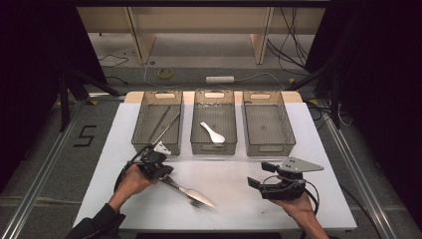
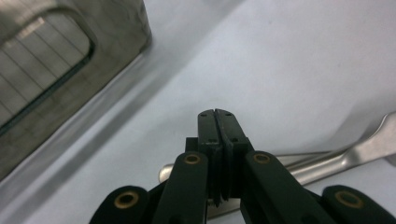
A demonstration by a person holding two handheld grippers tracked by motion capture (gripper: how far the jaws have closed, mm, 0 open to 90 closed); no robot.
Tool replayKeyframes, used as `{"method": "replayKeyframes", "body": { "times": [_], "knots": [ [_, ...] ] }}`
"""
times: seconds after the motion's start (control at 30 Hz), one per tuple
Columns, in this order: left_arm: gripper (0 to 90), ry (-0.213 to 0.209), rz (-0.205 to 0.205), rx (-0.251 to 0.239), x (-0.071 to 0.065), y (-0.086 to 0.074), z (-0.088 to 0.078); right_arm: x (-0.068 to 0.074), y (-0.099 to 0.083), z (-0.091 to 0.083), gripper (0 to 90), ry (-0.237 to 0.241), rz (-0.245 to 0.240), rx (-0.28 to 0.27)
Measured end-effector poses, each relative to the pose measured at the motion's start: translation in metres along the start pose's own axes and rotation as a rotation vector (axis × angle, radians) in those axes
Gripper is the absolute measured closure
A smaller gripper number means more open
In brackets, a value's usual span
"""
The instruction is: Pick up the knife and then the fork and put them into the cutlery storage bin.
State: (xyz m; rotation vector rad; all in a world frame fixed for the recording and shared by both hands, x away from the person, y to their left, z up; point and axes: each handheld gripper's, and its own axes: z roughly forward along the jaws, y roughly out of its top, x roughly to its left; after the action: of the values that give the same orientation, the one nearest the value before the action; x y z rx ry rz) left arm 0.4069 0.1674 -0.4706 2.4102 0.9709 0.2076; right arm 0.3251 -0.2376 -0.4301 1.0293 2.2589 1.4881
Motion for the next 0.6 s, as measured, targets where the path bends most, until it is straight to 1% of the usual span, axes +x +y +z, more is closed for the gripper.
{"method": "replayKeyframes", "body": {
  "times": [0.03,0.07,0.2,0.37,0.4,0.6],
  "knots": [
    [88.7,0.001,0.005,0.016,-0.0001,-0.0009,0.0010,0.0003,0.0003,0.0000,23.8,0.002,-0.002,-0.001],
    [88.7,0.002,0.005,0.013,-0.0003,-0.0016,0.0015,0.0004,0.0005,0.0001,23.9,0.003,-0.003,-0.003],
    [88.9,0.005,0.006,0.029,-0.0017,-0.0008,0.0010,0.0010,0.0013,0.0009,23.9,0.004,0.000,0.000],
    [88.9,-0.001,0.005,0.064,-0.0019,-0.0021,0.0002,0.0010,0.0013,0.0004,23.9,0.006,-0.004,-0.002],
    [88.9,0.000,0.010,0.075,-0.0019,-0.0024,-0.0009,0.0008,0.0012,0.0003,23.9,0.004,-0.005,-0.004],
    [88.9,0.020,0.021,0.125,-0.0091,-0.0096,-0.0080,0.0007,0.0012,0.0002,23.9,0.003,-0.007,-0.001]
  ]
}}
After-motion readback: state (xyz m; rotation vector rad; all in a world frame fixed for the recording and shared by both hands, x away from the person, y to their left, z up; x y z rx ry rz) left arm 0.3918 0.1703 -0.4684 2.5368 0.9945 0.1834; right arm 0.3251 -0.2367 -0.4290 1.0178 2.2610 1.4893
